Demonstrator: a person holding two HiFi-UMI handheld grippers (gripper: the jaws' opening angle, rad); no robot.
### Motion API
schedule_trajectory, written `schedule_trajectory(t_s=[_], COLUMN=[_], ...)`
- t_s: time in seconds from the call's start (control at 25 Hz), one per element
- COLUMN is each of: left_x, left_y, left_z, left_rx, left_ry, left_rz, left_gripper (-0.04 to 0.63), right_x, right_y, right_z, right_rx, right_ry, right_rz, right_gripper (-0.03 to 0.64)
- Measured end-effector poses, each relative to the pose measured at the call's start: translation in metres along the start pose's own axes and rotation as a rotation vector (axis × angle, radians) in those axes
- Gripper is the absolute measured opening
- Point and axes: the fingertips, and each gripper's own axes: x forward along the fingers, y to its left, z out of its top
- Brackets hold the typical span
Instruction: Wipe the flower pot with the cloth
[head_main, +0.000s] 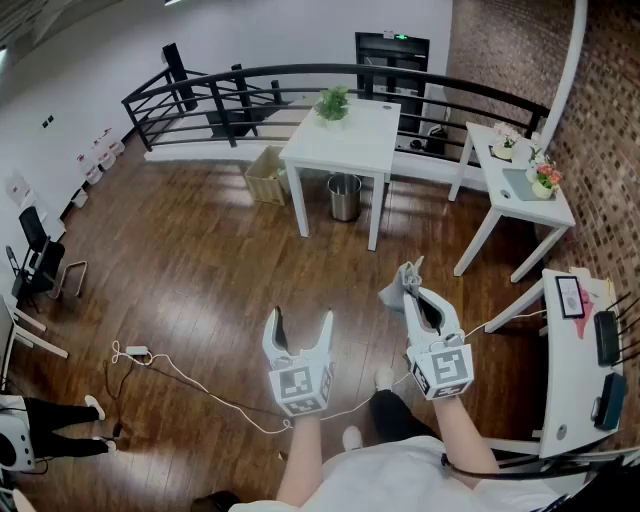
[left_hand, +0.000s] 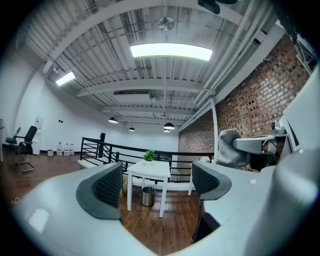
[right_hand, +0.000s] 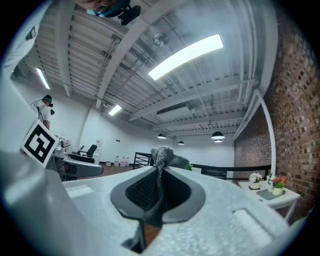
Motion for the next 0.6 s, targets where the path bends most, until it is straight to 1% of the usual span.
schedule_trajectory(t_s=[0.16,0.28,0.36,0.48,0.6], left_x=[0.056,0.107,0.142,0.198,0.245], left_y=[0.003,0.008,0.016,0.024,0.027], left_z=[-0.001,-0.004,0.003,0.023,0.035], left_rx=[0.014,0.047,0.075,0.085,0.100], left_ry=[-0.006,0.013,0.001,-0.018,-0.025], left_rz=[-0.011,0.007,0.036,0.059,0.084], left_gripper=[0.437,0.436,0.427,0.425,0.418], right_x=[0.059,0.113,0.151,0.206,0.250], right_y=[-0.010,-0.033,-0.051,-0.081,-0.109], right_z=[-0.020,-0.032,-0.032,-0.023,-0.022], right_rx=[0.012,0.053,0.076,0.089,0.099], right_ry=[-0.011,-0.021,-0.046,-0.089,-0.105], right_rz=[0.037,0.062,0.078,0.102,0.129], right_gripper=[0.011,0.011,0.011,0.011,0.011])
